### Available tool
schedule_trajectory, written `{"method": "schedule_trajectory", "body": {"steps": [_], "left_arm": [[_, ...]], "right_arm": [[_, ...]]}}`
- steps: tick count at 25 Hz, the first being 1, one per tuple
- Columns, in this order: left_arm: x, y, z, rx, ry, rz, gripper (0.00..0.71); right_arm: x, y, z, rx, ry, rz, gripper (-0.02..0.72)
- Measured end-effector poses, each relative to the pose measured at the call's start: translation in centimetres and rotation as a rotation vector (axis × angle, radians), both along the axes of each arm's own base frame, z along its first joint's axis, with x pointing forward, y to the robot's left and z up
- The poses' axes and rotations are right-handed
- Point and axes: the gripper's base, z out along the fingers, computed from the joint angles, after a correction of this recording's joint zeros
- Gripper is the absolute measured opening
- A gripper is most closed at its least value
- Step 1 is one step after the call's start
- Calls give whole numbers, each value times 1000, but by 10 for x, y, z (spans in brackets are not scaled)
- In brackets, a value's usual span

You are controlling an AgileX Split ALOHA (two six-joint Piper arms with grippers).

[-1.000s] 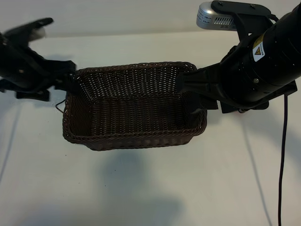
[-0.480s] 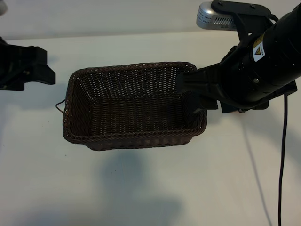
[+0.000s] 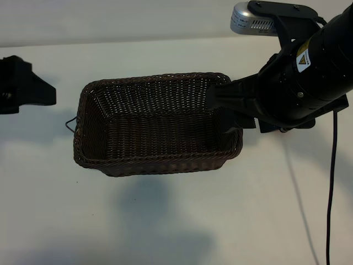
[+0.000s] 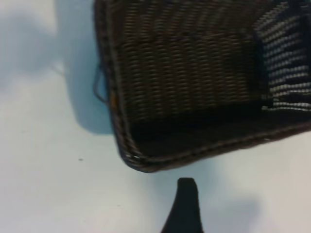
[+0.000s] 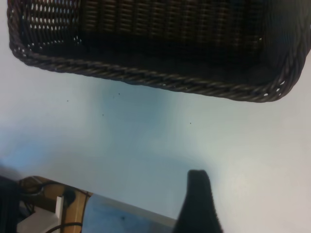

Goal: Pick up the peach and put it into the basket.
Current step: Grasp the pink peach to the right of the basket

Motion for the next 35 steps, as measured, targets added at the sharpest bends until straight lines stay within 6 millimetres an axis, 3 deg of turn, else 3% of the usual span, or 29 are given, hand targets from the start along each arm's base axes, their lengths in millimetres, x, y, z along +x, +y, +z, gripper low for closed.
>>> {"method": "schedule_trajectory", "body": {"steps": [5,17,24,35], "left_arm": [[-16,-1,8,-32,-38,-5,595],[-22,-15,10,-108,-10,-58,595],[-26,-39,-17,-138,33,-92,595],[-27,-36,-24,-81,61,-53,595]], "right_arm": [[0,0,0,0,0,0,533],[0,0,0,0,0,0,533],[0,0,0,0,0,0,533],[0,0,0,0,0,0,533]]}}
